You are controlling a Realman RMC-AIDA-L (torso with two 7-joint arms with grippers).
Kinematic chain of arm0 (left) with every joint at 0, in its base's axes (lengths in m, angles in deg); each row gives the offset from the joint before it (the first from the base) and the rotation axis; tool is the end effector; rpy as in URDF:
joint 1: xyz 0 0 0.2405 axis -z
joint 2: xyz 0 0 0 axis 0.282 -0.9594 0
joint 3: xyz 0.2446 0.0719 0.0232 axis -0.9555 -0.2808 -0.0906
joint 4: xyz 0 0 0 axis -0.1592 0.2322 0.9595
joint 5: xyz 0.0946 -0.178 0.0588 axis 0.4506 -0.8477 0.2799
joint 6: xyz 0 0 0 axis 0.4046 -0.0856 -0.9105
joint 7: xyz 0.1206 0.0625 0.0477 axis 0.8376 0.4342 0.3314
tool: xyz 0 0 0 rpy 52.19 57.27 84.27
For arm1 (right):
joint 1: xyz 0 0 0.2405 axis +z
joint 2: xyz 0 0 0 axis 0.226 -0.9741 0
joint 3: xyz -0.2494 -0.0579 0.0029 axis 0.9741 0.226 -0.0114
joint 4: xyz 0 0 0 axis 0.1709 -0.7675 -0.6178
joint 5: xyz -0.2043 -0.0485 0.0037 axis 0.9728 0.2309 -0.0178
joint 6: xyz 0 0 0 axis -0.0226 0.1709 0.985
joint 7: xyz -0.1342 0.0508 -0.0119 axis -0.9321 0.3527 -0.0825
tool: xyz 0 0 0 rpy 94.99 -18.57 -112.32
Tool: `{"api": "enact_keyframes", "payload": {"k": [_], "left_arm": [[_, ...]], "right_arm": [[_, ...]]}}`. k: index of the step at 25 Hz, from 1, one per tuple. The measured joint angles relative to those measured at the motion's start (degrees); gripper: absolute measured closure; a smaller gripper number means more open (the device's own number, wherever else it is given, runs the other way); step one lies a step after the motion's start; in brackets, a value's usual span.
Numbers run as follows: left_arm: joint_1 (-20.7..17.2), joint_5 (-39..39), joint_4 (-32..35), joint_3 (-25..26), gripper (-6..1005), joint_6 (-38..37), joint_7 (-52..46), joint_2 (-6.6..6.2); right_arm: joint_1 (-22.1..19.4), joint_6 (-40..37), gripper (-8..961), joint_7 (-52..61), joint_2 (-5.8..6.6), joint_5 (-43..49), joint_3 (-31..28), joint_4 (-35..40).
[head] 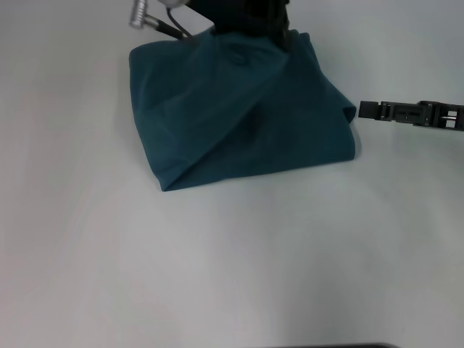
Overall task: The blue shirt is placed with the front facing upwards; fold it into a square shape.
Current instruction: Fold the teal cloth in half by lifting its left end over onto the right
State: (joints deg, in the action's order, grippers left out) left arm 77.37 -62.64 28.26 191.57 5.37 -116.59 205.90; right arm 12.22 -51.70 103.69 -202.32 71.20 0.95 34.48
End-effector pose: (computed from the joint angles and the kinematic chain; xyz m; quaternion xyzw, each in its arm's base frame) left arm -0.0617 0.4194 -0.0427 -0.8602 -0.5031 -0.0296 0.0777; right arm 0.3181 0.3165 0.0348 -0.7992 0.5332 0.2526 0.1149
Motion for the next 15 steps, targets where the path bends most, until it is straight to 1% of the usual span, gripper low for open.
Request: {"api": "enact_keyframes", "payload": {"k": [4, 10, 13, 15], "left_arm": [[1.09, 0.42, 1.27, -1.11, 871, 1.88, 0.15, 0.59], [2.02, 1.03, 1.27, -1.63, 855, 2.46, -0.12, 0.95], [2.26, -0.6, 1.37, -0.99, 846, 2.25, 1.26, 0.97], [2.51, -3.25, 1.68, -0.47, 841, 1.99, 3.59, 0.98]], "right_arm": [[0.12, 0.27, 85, 0.45, 0.02, 0.48, 0.0, 0.0], [0.14, 0.37, 86, 0.49, 0.04, 0.6, 0.0, 0.0], [0.13, 0.4, 86, 0.48, 0.04, 0.6, 0.01, 0.0], [0.12, 0.53, 86, 0.48, 0.04, 0.72, 0.04, 0.0]]}}
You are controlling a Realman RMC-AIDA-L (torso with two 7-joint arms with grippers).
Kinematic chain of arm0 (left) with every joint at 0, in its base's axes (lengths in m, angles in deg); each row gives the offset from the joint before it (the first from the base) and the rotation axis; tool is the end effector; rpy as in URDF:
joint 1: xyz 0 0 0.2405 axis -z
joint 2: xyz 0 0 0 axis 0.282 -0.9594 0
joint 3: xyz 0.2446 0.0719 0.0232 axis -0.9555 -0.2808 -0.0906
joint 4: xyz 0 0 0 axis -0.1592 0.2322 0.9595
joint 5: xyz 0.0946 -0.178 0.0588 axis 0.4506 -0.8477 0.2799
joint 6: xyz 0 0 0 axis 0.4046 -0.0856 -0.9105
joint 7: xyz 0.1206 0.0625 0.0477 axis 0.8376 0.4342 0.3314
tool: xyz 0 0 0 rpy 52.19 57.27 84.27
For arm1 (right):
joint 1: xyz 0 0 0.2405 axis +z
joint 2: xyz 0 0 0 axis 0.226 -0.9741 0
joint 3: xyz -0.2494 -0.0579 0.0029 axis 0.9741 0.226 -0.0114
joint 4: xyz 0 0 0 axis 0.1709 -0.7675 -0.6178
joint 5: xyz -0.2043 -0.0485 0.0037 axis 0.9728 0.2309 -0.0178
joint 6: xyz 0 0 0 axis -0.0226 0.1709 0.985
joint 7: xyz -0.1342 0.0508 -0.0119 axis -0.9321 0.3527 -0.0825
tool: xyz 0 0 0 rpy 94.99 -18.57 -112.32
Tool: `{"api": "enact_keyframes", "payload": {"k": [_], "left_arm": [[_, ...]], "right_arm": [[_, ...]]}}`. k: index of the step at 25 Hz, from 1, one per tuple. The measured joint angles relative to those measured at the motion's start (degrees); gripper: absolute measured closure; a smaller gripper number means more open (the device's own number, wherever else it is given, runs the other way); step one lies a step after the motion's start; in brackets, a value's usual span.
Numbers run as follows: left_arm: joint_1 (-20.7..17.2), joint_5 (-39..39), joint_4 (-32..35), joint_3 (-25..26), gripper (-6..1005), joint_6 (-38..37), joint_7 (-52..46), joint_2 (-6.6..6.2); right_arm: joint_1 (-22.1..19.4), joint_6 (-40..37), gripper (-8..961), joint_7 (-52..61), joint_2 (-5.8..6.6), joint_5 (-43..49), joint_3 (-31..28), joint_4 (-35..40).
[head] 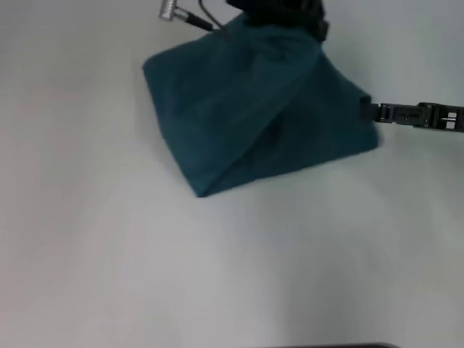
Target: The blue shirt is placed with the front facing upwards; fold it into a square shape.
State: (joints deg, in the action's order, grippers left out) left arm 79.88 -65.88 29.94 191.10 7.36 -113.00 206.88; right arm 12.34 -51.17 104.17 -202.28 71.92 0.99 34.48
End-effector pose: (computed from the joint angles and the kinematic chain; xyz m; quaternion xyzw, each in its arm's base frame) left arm -0.0381 0.4176 -0.0544 -0.8805 -0.4679 -0.0499 0.0569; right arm 0.3197 0.3171 0.0343 -0.7981 0.5373 0.2461 0.1171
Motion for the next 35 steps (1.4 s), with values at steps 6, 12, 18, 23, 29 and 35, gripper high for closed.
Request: {"api": "enact_keyframes", "payload": {"k": [6, 12, 18, 23, 29, 35], "left_arm": [[0.19, -1.61, 0.5, 0.33, 825, 0.83, 1.62, 0.36], [-0.41, -1.92, -0.05, 1.49, 809, 0.95, 2.2, 0.43], [-3.24, -2.96, -2.86, 3.72, 548, -0.12, 2.41, -0.06], [-9.9, -3.12, -7.78, 10.92, 355, -4.08, 2.25, -0.19], [-19.99, -9.01, -9.78, 16.94, 197, -9.25, 2.51, -1.25], [-28.7, -14.44, -9.52, 17.17, 195, -12.29, 4.78, -1.66]], "right_arm": [[0.03, 0.1, 86, 0.01, 0.0, 0.53, 0.04, -0.15], [0.07, 0.1, 86, 0.0, 0.04, 0.57, -0.05, -0.51], [0.1, 0.31, 86, 0.0, 0.25, 0.56, -0.08, -0.52], [0.29, 0.38, 86, 0.36, 0.65, 0.56, -0.42, -0.47], [3.27, 0.28, 86, 5.76, 2.91, 1.84, 0.03, 0.09], [8.27, -0.18, 86, 14.63, 5.81, 7.72, 0.05, 1.54]]}}
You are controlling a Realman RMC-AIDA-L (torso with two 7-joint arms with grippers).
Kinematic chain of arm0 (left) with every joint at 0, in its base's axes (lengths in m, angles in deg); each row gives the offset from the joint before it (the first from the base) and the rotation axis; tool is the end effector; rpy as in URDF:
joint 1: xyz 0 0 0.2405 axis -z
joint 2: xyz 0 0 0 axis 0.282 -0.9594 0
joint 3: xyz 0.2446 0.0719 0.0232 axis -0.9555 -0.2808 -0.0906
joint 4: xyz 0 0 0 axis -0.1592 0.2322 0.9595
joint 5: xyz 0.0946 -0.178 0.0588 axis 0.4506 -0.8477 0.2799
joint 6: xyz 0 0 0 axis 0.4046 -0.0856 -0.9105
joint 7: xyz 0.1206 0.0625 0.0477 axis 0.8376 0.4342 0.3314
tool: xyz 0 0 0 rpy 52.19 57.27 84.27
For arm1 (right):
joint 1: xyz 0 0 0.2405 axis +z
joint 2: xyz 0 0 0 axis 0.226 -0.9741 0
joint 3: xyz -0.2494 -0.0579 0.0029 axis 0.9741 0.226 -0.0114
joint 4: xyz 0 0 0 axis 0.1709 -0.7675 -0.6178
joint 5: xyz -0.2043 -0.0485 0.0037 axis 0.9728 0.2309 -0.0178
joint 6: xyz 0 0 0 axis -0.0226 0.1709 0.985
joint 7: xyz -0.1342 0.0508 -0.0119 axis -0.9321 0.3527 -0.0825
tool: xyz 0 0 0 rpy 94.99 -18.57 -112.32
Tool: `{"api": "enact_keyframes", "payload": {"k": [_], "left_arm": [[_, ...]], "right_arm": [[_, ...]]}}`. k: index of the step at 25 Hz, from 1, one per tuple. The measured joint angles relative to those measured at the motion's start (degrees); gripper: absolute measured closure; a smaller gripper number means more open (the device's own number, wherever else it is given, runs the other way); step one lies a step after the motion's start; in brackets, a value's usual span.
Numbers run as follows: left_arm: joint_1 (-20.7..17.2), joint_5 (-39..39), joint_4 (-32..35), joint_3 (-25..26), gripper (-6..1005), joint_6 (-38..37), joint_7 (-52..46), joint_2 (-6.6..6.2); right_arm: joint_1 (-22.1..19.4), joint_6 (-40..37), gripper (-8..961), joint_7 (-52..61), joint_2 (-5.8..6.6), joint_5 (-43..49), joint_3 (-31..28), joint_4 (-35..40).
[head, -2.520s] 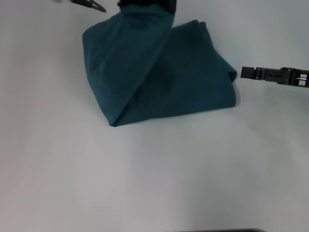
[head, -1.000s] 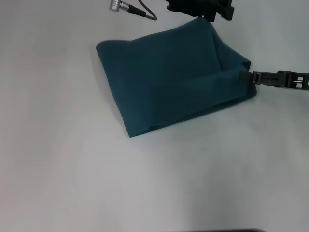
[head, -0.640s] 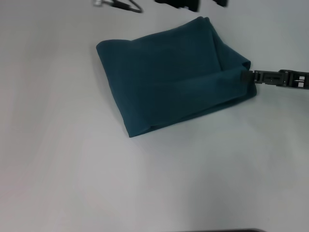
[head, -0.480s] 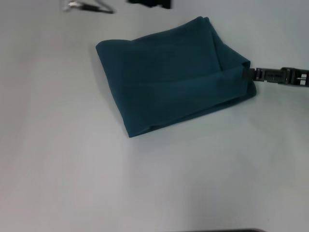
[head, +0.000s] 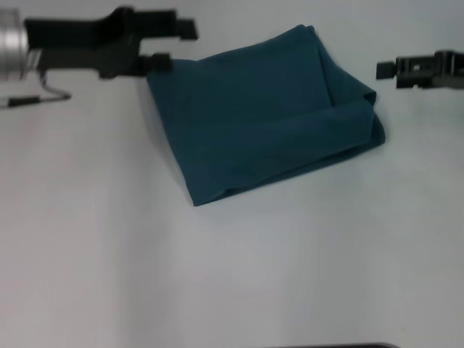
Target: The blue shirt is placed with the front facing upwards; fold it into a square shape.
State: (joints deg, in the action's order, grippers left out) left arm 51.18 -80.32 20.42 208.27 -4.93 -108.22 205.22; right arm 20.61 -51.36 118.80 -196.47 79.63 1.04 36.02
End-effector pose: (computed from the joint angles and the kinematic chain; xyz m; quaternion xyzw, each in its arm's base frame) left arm -0.1937 0.3692 0.0304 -0.7423 -0.6264 -0.2369 0.0217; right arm 0.2988 0.3637 0.0752 -0.7904 0.5720 0.1818 0.1227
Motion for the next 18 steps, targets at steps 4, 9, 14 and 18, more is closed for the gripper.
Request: {"api": "enact_keyframes", "payload": {"k": [4, 9, 14, 18], "left_arm": [[-3.79, -0.06, 0.94, -0.2, 197, -0.18, 0.91, -0.04], [-5.13, 3.26, 4.26, -0.59, 199, 1.08, 0.91, -0.15], [-5.29, 5.92, 7.68, -0.27, 200, 4.82, 1.35, 0.23], [-5.22, 6.06, 9.08, -1.08, 200, 7.78, 1.79, 0.46]], "right_arm": [[2.76, -1.49, 86, 6.41, 0.81, 4.09, -0.09, 4.09], [5.51, -4.12, 86, 13.94, 1.02, 8.14, -0.6, 8.76], [6.14, -5.06, 86, 17.48, 0.99, 8.88, -1.18, 9.68], [6.16, -6.15, 86, 17.85, 1.01, 8.71, -3.28, 9.72]]}}
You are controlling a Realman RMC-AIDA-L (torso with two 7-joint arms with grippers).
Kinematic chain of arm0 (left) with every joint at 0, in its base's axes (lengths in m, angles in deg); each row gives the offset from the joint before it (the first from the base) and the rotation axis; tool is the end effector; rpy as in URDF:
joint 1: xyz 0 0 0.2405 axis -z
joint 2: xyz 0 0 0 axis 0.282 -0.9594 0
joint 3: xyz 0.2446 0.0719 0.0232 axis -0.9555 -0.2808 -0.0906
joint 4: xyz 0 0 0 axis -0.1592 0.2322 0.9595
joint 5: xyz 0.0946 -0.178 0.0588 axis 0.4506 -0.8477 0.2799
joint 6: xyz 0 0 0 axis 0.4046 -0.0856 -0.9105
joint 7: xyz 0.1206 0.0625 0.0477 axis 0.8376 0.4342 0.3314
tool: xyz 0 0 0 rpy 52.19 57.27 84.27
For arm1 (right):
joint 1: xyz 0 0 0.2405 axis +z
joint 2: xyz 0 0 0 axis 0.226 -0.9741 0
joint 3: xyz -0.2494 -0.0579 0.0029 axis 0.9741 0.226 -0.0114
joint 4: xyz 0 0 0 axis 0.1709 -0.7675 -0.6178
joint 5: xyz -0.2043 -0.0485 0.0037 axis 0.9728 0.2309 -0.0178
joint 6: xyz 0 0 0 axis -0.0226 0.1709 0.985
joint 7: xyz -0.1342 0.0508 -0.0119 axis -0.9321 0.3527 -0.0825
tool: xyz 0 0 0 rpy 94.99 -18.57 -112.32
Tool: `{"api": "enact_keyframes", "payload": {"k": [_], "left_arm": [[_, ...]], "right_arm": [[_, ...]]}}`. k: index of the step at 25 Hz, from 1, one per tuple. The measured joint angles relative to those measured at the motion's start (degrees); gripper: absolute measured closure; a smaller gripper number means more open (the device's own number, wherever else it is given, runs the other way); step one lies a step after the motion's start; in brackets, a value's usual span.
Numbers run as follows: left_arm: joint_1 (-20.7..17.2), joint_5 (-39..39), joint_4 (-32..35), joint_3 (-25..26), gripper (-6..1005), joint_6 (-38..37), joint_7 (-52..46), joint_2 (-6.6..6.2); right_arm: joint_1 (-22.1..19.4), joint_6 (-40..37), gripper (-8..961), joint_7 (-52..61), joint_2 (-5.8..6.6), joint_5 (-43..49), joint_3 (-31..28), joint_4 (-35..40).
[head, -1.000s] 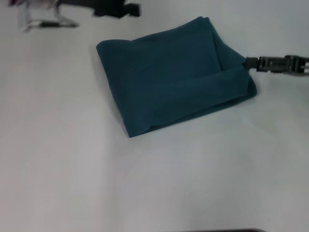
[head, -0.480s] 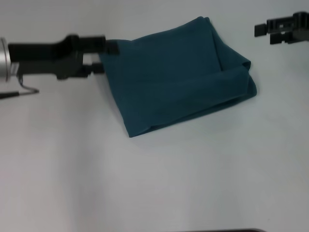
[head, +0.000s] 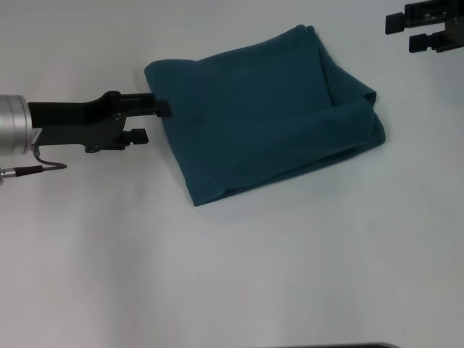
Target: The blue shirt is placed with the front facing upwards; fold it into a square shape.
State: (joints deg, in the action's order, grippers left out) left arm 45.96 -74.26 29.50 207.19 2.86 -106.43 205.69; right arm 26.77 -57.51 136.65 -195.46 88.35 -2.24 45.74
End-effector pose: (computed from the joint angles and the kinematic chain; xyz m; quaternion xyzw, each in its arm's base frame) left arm -0.2624 0.3448 -0.0051 -0.6800 -0.7059 -0.1884 0.0616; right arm 0.2572 0.3913 0.1116 -0.7640 0.6150 0.1491 0.1262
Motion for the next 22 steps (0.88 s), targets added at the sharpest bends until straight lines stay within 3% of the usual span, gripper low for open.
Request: {"api": "enact_keyframes", "payload": {"k": [15, 22], "left_arm": [[4.35, 1.38, 7.93, -4.95, 200, 9.37, 0.51, 0.23], [8.45, 1.43, 13.12, -5.86, 199, 12.72, 2.12, 0.41]], "right_arm": [[-0.17, -1.31, 86, -0.17, 0.03, 0.13, -1.09, 0.08], [-0.5, -1.31, 86, -0.49, 0.02, -0.01, -1.12, 0.08]]}}
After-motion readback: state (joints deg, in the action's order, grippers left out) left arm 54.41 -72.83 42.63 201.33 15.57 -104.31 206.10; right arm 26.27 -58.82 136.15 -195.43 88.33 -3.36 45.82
